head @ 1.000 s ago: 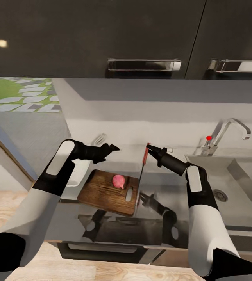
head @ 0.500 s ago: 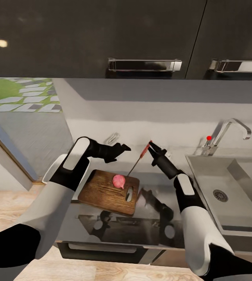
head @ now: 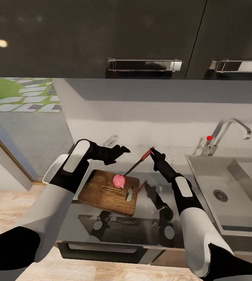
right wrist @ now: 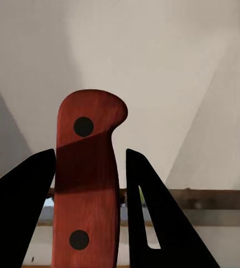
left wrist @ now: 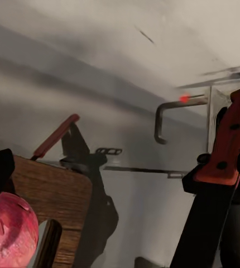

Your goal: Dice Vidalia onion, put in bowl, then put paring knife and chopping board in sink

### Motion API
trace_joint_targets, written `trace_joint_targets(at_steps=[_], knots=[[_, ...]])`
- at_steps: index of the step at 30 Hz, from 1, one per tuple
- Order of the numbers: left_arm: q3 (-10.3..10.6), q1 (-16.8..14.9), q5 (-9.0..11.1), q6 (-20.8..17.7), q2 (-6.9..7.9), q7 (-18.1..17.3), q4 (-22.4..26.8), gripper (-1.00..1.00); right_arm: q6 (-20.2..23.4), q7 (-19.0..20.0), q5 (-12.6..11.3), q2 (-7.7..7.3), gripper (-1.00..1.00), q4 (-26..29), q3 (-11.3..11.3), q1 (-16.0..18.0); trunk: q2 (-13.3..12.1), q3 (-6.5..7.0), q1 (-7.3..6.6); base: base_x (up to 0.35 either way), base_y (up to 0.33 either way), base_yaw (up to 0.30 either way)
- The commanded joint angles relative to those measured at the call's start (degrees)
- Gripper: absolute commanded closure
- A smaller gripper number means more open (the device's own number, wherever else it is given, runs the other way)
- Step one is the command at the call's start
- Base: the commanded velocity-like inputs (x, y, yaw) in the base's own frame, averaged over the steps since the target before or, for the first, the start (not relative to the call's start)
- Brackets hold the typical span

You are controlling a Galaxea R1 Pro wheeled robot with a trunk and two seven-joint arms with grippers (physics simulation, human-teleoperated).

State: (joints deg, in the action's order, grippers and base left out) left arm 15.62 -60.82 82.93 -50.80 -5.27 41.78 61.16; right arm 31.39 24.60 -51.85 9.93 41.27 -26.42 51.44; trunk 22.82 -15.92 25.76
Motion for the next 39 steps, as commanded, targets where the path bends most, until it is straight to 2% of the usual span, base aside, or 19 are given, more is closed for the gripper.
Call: trace_joint_targets(at_steps=[1, 5, 9, 24, 25, 28, 39], knots=[[0.02, 0.06, 0.56, 0.08, 0.0, 0.6, -0.02, -1.0, 0.45, 0.04, -0.17, 0.07, 1.0, 0.05, -0.33, 0.07, 0.12, -0.11, 0.03, 0.0, 0.0, 0.0], [-0.15, 0.93, -2.07, 0.3, -0.06, -0.16, -0.21, -1.0, 0.19, 0.07, -0.18, 0.07, 1.0, 0.26, -0.3, 0.07, 0.12, -0.11, 0.03, 0.0, 0.0, 0.0], [-0.22, 1.18, -3.21, 0.59, -0.08, -1.65, -0.24, -1.0, -0.23, 0.04, -0.29, 0.07, 1.0, 0.11, -0.37, 0.0, 0.12, -0.11, 0.03, 0.0, 0.0, 0.0], [-0.14, 1.55, -3.47, 1.28, -0.54, -3.27, -1.55, -1.0, -1.93, -0.18, -0.26, 0.07, 1.0, -1.85, -0.21, 0.19, 0.12, -0.11, 0.03, 0.0, 0.0, 0.0], [0.2, 1.88, -3.81, 1.61, -0.21, -3.15, -1.22, -1.0, -1.6, 0.15, 0.09, -0.26, 1.0, -1.52, 0.13, -0.15, 0.12, -0.11, 0.03, 0.0, 0.0, 0.0], [0.36, 2.64, -3.6, 2.52, 0.63, -3.49, -2.21, -1.0, -1.78, -0.35, 1.15, 0.07, 1.0, -2.34, 1.11, 0.42, 0.12, -0.11, 0.03, 0.0, 0.0, 0.0], [0.36, 2.64, -3.6, 2.69, 0.63, -3.49, -2.75, -1.0, -1.78, -0.35, 1.31, 0.07, 1.0, -2.34, 1.16, 0.42, 0.12, -0.11, 0.03, 0.0, 0.0, 0.0]])
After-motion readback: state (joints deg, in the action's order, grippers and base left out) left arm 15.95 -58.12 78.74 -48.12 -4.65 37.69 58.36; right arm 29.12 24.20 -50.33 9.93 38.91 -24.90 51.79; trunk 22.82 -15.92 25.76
